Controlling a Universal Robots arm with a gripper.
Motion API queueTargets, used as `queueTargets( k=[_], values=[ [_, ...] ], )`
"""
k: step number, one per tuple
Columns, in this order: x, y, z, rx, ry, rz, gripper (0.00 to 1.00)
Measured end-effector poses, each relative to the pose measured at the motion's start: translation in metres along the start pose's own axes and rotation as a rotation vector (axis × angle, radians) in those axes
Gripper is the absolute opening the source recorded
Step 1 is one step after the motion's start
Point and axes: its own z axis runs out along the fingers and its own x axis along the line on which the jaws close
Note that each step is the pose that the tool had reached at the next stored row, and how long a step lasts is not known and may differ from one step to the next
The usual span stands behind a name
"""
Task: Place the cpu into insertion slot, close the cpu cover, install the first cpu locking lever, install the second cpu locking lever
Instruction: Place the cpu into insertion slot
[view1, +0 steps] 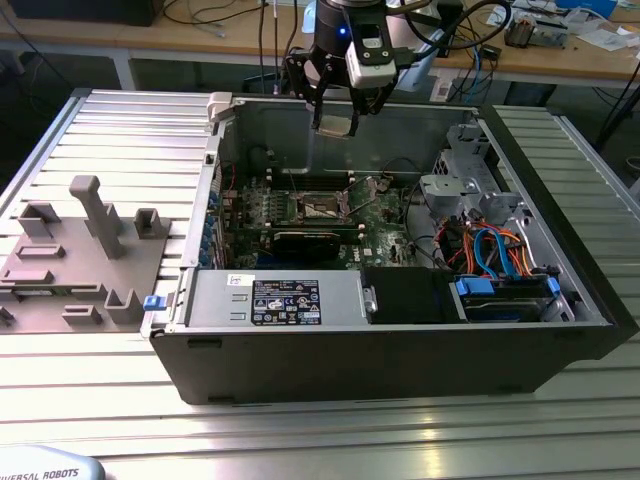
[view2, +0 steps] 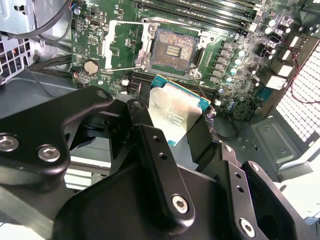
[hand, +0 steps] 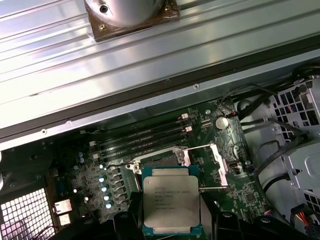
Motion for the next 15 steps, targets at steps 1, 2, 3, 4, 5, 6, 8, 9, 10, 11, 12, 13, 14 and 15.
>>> queueTargets(
  k=[1, 2, 3, 4, 5, 6, 8, 9, 10, 11, 12, 13, 14, 15],
  values=[
    [0.0000, 0.0000, 0.0000, 0.0000, -0.0002, 0.002, 0.54],
    [0.0000, 0.0000, 0.0000, 0.0000, -0.0003, 0.003, 0.54],
    [0.0000, 0.0000, 0.0000, -0.0001, -0.0005, 0.006, 0.54],
    [0.0000, 0.0000, 0.0000, -0.0001, -0.0006, 0.007, 0.54],
    [0.0000, 0.0000, 0.0000, -0.0001, -0.0007, 0.008, 0.54],
    [0.0000, 0.0000, 0.0000, -0.0001, -0.0009, 0.010, 0.54],
    [0.0000, 0.0000, 0.0001, -0.0002, -0.0012, 0.014, 0.54],
    [0.0000, 0.0000, 0.0001, -0.0004, -0.0016, 0.019, 0.54],
    [0.0000, 0.0000, 0.0001, -0.0004, -0.0018, 0.020, 0.54],
    [0.0000, 0.0000, 0.0001, -0.0004, -0.0020, 0.022, 0.54],
    [0.0000, 0.0000, 0.0001, -0.0004, -0.0021, 0.024, 0.54],
    [0.0000, 0.0000, 0.0001, -0.0005, -0.0022, 0.025, 0.54],
    [0.0000, 0.0000, 0.0001, -0.0005, -0.0024, 0.027, 0.54],
    [0.0000, 0.0000, 0.0001, -0.0005, -0.0025, 0.029, 0.54]
  ],
)
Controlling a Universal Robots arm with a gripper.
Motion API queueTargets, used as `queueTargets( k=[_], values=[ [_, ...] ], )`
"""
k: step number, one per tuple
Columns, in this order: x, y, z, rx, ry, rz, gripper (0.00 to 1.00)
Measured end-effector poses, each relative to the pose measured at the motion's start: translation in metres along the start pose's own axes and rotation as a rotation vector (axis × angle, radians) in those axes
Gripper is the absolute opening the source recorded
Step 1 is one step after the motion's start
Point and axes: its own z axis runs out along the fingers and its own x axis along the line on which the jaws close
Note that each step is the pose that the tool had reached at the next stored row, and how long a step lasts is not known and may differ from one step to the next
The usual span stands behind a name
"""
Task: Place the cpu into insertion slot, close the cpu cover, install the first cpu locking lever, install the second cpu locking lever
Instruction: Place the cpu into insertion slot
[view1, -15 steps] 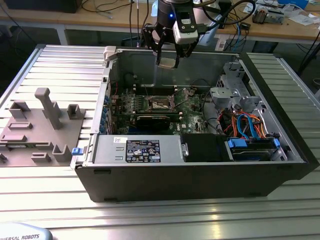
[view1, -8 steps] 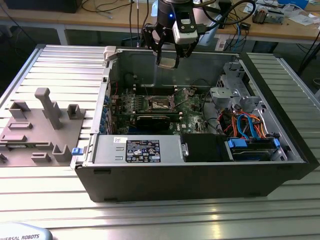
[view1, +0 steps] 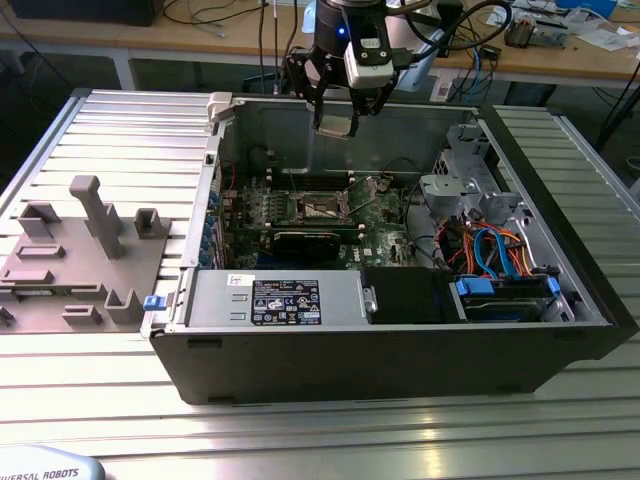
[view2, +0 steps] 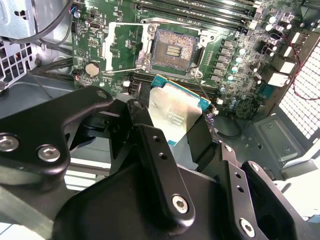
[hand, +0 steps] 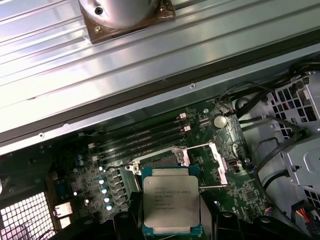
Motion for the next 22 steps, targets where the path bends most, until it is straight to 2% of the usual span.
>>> queueTargets(
  k=[22],
  values=[
    [0.0000, 0.0000, 0.0001, -0.0009, -0.0040, 0.046, 0.54]
  ],
)
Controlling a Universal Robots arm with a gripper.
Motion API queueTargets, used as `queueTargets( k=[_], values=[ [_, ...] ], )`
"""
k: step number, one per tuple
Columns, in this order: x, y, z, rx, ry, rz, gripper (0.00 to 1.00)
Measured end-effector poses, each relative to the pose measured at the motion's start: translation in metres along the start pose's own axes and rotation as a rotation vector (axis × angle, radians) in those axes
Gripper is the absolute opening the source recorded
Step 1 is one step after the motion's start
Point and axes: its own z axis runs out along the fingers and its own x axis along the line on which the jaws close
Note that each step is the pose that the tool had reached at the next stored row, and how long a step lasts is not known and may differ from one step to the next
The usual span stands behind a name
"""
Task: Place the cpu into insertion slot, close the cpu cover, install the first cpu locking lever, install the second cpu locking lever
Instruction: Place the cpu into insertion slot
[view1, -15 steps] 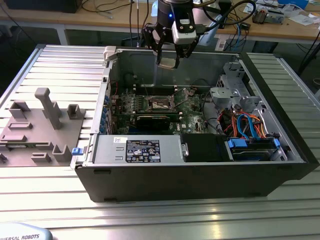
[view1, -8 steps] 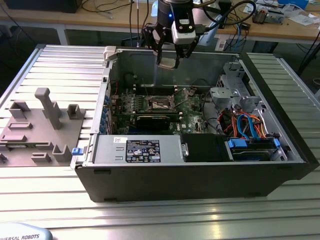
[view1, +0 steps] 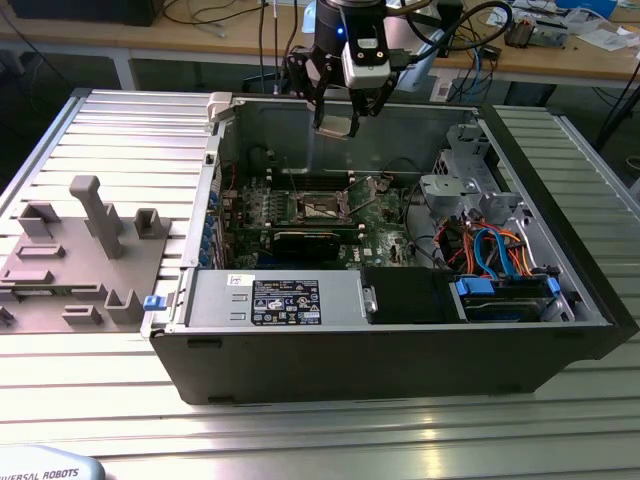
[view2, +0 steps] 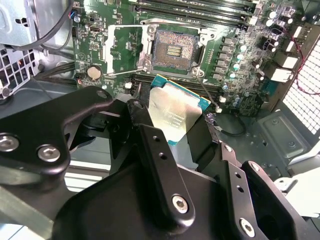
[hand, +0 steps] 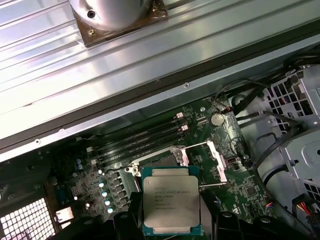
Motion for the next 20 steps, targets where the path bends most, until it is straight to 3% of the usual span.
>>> queueTargets(
  k=[20],
  values=[
    [0.0000, 0.0000, 0.0002, -0.0007, -0.0031, 0.035, 0.54]
  ],
)
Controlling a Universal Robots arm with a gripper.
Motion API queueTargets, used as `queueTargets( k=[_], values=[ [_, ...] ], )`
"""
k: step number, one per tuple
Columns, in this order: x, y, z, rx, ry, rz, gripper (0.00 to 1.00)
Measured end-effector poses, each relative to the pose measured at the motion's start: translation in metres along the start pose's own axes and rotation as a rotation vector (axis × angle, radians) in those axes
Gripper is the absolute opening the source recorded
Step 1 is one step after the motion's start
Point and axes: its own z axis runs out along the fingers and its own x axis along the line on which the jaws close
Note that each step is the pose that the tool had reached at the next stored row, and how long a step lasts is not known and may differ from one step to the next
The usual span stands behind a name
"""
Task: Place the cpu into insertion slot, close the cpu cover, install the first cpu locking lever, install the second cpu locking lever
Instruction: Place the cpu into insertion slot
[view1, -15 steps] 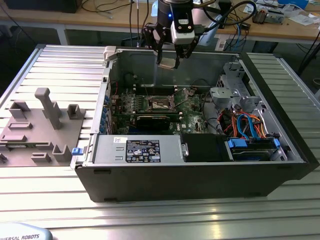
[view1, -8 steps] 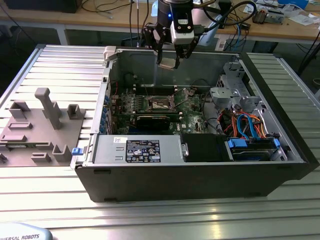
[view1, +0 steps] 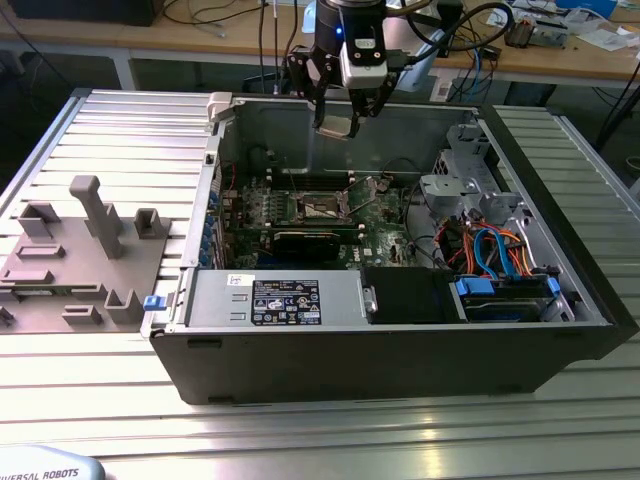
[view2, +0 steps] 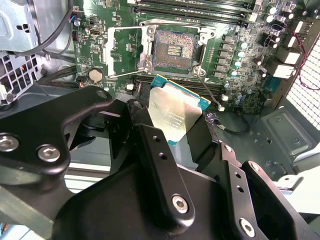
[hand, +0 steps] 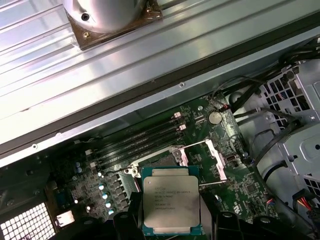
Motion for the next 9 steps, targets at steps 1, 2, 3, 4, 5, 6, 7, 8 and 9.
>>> queueTargets(
  k=[1, 2, 3, 4, 5, 6, 7, 8, 9],
  values=[
    [0.0000, 0.0000, 0.0000, 0.0000, -0.0001, 0.001, 0.54],
    [0.0000, 0.0000, 0.0000, 0.0000, -0.0002, 0.002, 0.54],
    [0.0000, 0.0000, 0.0000, 0.0000, -0.0002, 0.003, 0.54],
    [0.0000, 0.0000, 0.0000, -0.0001, -0.0004, 0.005, 0.54],
    [0.0000, 0.0000, 0.0000, -0.0001, -0.0005, 0.006, 0.54],
    [0.0000, 0.0000, 0.0000, -0.0002, -0.0008, 0.008, 0.54],
    [0.0000, 0.0000, 0.0000, -0.0002, -0.0008, 0.009, 0.54],
    [0.0000, 0.0000, 0.0000, -0.0002, -0.0009, 0.011, 0.54],
    [0.0000, 0.0000, 0.0000, -0.0003, -0.0011, 0.013, 0.54]
  ],
)
